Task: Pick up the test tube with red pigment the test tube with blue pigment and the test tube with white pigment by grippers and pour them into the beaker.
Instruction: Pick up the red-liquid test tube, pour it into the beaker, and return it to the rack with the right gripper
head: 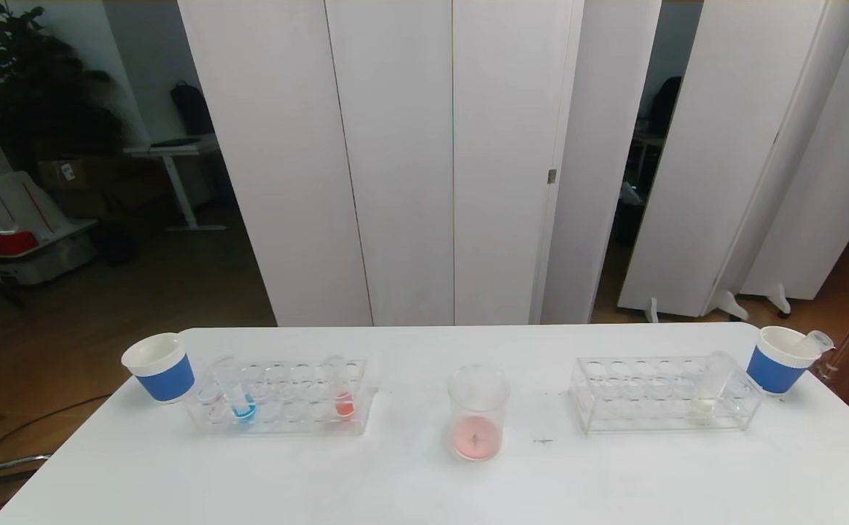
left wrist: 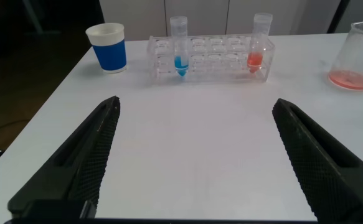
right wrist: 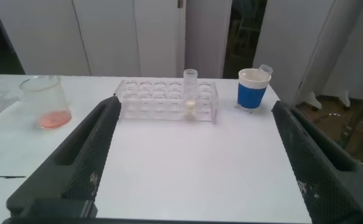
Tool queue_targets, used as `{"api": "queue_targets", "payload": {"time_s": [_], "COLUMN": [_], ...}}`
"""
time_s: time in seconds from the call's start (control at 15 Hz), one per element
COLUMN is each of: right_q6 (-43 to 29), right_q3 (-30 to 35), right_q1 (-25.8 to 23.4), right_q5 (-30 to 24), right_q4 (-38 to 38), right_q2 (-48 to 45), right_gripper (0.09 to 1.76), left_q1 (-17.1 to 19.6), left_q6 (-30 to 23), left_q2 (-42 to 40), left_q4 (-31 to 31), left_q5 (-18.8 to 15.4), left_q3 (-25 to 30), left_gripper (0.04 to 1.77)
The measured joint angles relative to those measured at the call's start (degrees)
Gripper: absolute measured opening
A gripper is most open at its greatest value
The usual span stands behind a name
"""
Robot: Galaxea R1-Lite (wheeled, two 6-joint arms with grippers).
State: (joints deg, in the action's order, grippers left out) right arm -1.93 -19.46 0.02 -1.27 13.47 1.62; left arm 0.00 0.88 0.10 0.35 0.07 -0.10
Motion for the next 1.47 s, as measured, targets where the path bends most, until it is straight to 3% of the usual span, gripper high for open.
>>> {"api": "queue_targets", "payload": {"time_s": [0.33,0.6,0.93,1.13,1.47], "right_q6": [-2.93,-2.91,-2.56,0.61,0.55], "right_q3": [7.45,14.29,16.07,18.55,19.35], "right_q1": [-0.02,-0.02,0.05,0.05,0.05], "right_q5": [-0.16,-0.13,0.50,1.82,1.62], "right_q4": [-1.54,-7.52,-8.33,-14.18,-13.99], "right_q2": [-1.57,-1.65,-1.65,-1.65,-1.65], "right_gripper": [1.74,1.74,1.74,1.74,1.74], "left_q1": [0.00,0.00,0.00,0.00,0.00], "left_q6": [0.00,0.00,0.00,0.00,0.00], "left_q2": [0.00,0.00,0.00,0.00,0.00], "left_q4": [0.00,-0.02,0.00,-0.02,-0.02], "left_q5": [0.00,-0.02,-0.05,0.00,0.00], "left_q3": [0.00,0.00,0.00,0.00,0.00], "left_gripper": [1.75,1.75,1.75,1.75,1.75]}}
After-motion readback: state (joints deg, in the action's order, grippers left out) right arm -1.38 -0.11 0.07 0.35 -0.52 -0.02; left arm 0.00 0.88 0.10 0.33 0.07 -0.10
